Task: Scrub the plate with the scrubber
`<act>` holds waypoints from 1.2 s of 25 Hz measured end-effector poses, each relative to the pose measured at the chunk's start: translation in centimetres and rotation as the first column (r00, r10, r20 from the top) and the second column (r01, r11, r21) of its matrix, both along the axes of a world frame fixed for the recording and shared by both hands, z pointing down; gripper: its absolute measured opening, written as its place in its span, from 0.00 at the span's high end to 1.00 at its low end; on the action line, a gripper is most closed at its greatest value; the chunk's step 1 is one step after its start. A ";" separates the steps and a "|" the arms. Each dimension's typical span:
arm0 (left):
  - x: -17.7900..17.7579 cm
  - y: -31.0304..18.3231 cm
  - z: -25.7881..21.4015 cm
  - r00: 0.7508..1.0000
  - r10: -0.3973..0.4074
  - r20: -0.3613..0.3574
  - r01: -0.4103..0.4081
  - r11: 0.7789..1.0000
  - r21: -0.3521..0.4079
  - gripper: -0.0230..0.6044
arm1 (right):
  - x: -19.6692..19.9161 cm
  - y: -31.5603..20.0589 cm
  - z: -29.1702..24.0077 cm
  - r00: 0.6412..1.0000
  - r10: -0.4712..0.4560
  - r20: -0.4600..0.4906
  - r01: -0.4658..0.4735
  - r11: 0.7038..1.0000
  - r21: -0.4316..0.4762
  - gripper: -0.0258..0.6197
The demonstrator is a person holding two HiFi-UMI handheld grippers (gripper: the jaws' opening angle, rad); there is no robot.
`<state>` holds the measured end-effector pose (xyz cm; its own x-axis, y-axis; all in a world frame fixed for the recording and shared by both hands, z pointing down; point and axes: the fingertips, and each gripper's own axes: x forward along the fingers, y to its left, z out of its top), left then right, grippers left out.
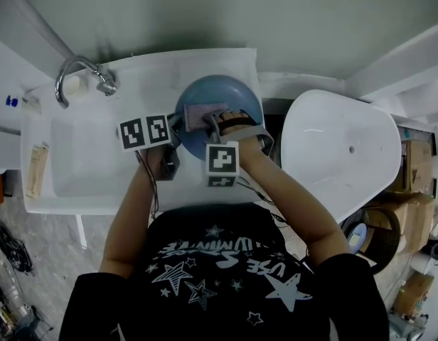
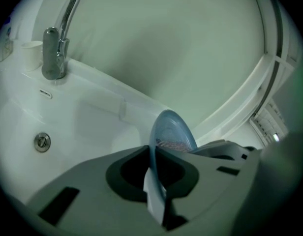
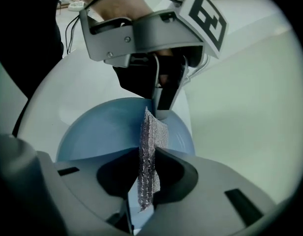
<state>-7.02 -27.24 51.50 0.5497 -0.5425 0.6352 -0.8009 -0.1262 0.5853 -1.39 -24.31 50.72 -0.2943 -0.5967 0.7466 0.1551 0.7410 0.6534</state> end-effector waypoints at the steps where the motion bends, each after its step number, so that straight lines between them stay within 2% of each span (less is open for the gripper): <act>1: -0.1 -0.2 0.0 1.000 -0.010 -0.006 0.010 1.000 -0.002 0.92 | 0.0 0.3 0.1 1.000 -0.011 -0.003 0.011 1.000 -0.018 0.83; 6: -1.1 -1.3 0.1 0.999 -0.050 -0.010 0.050 0.999 0.004 0.92 | -0.5 2.0 0.4 0.999 -0.051 0.004 0.051 0.995 -0.089 0.83; 12: -2.9 -2.8 0.5 0.995 -0.096 0.022 0.095 0.995 0.017 0.92 | -1.0 4.5 1.3 0.996 -0.092 0.003 0.091 0.975 -0.202 0.83; 14: -3.4 -3.0 1.0 0.994 -0.106 0.024 0.106 0.994 0.006 0.92 | -0.7 4.8 1.3 0.996 -0.091 0.007 0.090 0.973 -0.211 0.83; 17: -3.6 -3.0 1.7 0.994 -0.113 -0.004 0.113 0.993 -0.028 0.92 | 0.0 3.7 -0.3 0.998 -0.050 0.046 0.056 0.987 -0.150 0.83; 21: -3.3 -2.0 2.0 0.995 -0.098 -0.025 0.097 0.994 -0.052 0.92 | 1.6 0.1 -3.8 0.993 0.048 0.110 -0.045 0.999 -0.023 0.83; 26: -2.4 -0.1 1.0 0.997 -0.064 -0.043 0.062 0.997 -0.045 0.92 | 2.9 -4.0 -5.1 0.985 0.124 0.122 -0.134 0.988 0.079 0.83; 30: -1.7 0.9 0.3 0.996 -0.051 -0.078 0.048 0.998 -0.048 0.92 | 3.5 -5.6 -3.9 0.985 0.151 0.078 -0.159 0.981 0.115 0.83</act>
<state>-8.72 -26.29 51.80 0.5727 -0.5413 0.6157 -0.7563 -0.0590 0.6516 2.09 -29.89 46.86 -0.2394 -0.7232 0.6478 -0.0037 0.6679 0.7443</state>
